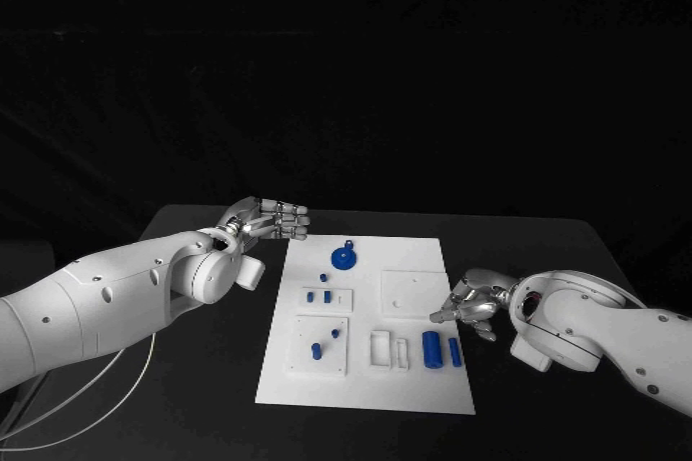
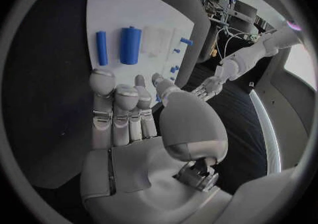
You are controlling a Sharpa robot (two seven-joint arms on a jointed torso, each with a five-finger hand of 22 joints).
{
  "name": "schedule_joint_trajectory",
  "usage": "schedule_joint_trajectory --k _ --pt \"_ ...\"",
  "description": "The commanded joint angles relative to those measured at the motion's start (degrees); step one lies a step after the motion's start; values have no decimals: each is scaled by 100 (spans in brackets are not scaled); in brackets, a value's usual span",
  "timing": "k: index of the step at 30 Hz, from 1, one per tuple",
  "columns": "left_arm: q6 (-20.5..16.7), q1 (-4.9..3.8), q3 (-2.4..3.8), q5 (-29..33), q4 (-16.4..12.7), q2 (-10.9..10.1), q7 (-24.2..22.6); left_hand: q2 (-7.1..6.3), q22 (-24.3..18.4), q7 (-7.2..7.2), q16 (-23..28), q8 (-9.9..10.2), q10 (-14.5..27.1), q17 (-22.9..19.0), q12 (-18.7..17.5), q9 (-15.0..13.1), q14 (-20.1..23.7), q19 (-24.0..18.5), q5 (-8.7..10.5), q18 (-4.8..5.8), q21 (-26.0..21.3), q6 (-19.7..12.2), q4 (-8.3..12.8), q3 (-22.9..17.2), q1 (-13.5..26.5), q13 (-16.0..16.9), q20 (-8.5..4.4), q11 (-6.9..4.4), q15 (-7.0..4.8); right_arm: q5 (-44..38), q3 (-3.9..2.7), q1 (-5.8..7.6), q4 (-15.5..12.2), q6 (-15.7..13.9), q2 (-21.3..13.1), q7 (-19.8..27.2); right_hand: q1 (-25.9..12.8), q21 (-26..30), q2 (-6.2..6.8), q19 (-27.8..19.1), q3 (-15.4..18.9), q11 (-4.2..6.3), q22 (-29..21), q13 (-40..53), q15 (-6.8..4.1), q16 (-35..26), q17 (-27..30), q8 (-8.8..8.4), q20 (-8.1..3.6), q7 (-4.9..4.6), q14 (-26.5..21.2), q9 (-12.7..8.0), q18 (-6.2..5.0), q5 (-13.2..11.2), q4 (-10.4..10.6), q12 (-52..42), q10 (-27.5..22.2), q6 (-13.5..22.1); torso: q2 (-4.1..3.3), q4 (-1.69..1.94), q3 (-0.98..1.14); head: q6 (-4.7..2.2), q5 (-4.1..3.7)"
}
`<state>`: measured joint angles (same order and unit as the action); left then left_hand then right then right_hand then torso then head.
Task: Assemble the parts on the task board
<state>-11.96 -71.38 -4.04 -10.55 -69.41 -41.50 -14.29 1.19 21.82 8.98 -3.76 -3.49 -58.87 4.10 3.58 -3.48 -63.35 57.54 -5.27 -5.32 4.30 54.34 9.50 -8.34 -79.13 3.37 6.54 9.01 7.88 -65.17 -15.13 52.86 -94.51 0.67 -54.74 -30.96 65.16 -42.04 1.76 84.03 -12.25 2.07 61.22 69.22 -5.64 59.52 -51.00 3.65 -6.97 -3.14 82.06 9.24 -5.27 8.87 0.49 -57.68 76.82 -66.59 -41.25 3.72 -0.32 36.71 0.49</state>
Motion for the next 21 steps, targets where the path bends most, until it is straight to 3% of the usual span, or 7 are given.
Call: schedule_joint_trajectory --k 1,3,4,6,11,21 --pt "20 17 4 19 -107 -30 -98 -11 -17 -39 11 -14 -33 10 10 1 -39 49 50 18 20 -48 -14 -24 80 -2 8 -14 -15 0 -1 3 -67 657 -15 -947 -95 -25 13 228 46 -9 53 34 2 40 -60 -4 6 -25 27 2 41 -43 37 38 42 85 -3 13 -6 13 -74" --pt "-11 22 3 4 -141 -49 -82 -18 -32 -48 11 -15 -44 11 11 1 -38 51 63 21 14 -69 -25 -12 95 -2 12 -18 -14 -17 -1 4 -82 773 -21 -1060 -153 -21 19 226 61 -12 69 48 6 40 -80 -4 10 -30 29 -2 37 -144 95 51 46 96 -4 14 -6 20 -88" --pt "-28 24 3 -2 -154 -58 -75 -24 -58 -40 9 -16 -55 14 10 1 -46 67 61 21 12 -81 -36 0 95 -2 8 -17 -17 -28 -1 5 -86 817 -22 -1103 -217 -18 14 225 77 -18 77 54 12 32 -82 -6 14 -43 27 -10 36 -376 159 60 48 124 -3 9 -9 25 -92" --pt "-56 27 3 -11 -170 -77 -69 -34 -78 -31 10 -17 -61 15 11 1 -50 75 59 24 9 -73 -48 12 105 -2 9 -18 -18 -50 -1 5 -92 891 -22 -1163 -299 -24 29 226 90 -35 99 64 21 37 -106 -4 22 -59 32 -40 33 -578 225 74 51 170 -4 5 -15 28 -109" --pt "-67 30 4 -4 -186 -105 -69 -37 -163 -44 10 -17 -64 16 9 1 -48 96 63 29 4 -65 -71 28 107 -2 9 -20 -16 -57 0 5 -94 984 9 -1225 -394 -3 110 226 88 -32 152 105 21 23 -157 0 26 -56 38 -102 28 -596 366 105 71 139 -5 5 -16 47 -134" --pt "48 32 4 8 -204 -101 -54 -30 -258 -32 12 -13 -32 13 9 3 -23 100 52 31 3 -104 -89 35 119 -2 16 -10 -6 -199 6 5 -48 1033 155 -1247 -455 23 504 232 -106 -45 256 180 38 16 -247 -7 37 -74 55 -117 48 -597 792 123 98 216 -4 15 -18 66 -165"
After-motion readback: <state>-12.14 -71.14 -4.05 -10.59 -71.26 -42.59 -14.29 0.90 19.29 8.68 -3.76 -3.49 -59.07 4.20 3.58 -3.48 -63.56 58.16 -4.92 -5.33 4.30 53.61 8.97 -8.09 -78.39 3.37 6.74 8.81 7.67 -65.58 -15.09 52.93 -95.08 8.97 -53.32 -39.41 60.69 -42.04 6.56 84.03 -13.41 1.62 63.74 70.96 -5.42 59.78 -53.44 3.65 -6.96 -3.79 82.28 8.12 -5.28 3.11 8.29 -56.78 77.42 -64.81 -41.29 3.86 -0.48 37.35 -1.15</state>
